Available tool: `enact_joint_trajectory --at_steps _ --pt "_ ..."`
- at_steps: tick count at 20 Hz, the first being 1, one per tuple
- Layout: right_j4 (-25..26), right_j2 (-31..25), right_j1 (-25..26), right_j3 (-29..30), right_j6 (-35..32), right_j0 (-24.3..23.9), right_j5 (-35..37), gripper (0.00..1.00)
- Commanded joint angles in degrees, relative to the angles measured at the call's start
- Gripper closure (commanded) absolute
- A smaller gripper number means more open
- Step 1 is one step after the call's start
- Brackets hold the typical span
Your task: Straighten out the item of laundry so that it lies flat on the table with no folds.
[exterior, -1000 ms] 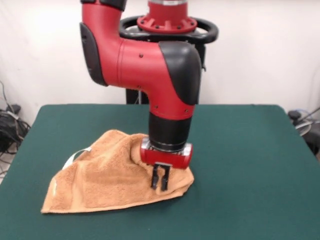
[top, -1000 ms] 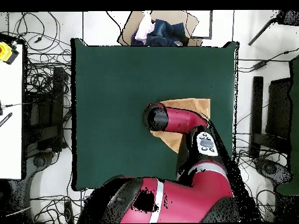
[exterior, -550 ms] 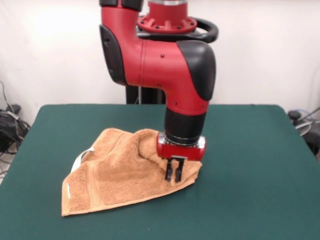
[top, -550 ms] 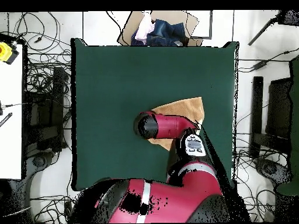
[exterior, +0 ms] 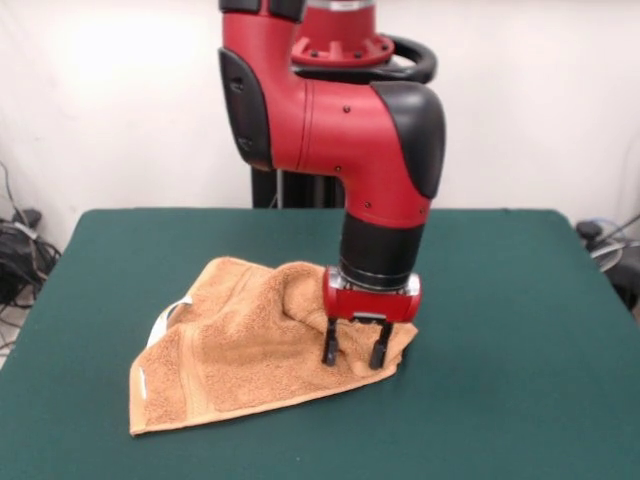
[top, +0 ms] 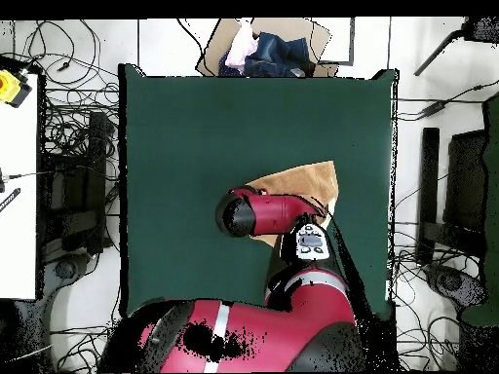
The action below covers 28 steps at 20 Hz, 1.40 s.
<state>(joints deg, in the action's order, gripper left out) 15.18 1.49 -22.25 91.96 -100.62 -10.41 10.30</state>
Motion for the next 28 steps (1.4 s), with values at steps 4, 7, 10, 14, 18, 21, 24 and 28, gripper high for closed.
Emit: enact_joint_trajectory --at_steps 4,7,10,14,18,21,24,28 --pt "2.77 -1.32 5.21 4.08 -6.91 3.60 -4.52 0.00" --pt "3.43 -1.92 4.55 5.03 -6.26 3.10 -4.96 0.00" --pt "3.93 -2.29 4.22 5.45 -5.96 2.74 -5.26 0.00" --pt "4.24 -2.17 4.50 5.36 -5.36 2.65 -4.10 0.00" --pt "4.37 -2.65 2.70 7.00 -5.59 2.04 -4.03 0.00" --pt "4.02 -2.82 0.82 8.10 -5.51 1.89 -2.22 0.00" --pt "3.80 -2.83 -0.28 8.86 -5.48 1.81 -1.51 0.00" --pt "3.55 -2.58 -0.95 9.33 -5.54 1.91 -1.14 0.00"
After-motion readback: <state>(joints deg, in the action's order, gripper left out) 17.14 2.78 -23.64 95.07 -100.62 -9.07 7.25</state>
